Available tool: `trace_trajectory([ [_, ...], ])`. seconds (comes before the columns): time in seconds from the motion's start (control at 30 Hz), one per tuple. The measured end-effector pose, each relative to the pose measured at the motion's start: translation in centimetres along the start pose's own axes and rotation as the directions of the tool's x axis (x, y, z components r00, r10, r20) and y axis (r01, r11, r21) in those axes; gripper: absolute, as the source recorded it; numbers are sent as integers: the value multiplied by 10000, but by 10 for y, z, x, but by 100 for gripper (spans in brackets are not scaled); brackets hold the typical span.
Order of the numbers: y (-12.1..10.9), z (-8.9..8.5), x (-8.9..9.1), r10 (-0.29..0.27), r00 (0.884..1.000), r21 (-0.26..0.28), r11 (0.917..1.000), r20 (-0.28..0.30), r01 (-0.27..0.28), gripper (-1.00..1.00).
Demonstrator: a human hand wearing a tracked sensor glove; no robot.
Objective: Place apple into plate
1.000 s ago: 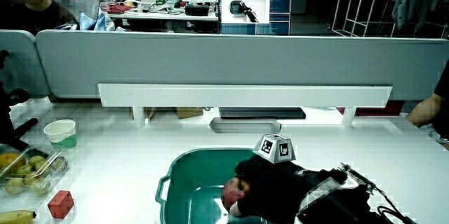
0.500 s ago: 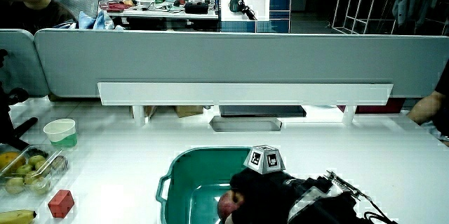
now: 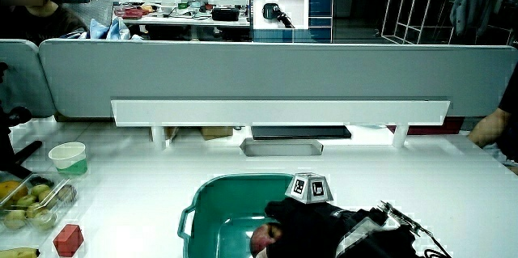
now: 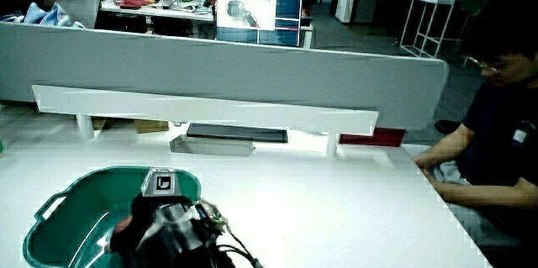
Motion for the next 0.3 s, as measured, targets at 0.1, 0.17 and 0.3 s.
trace_trajectory([
  [0.1,-7,4,0,138,9992,191,9997,-383,-130,-35],
  [0.17,-14,10,-1,362,9979,451,9984,-530,-339,-45],
  [0.3,-31,21,-2,495,9980,624,9969,-394,-470,-65],
])
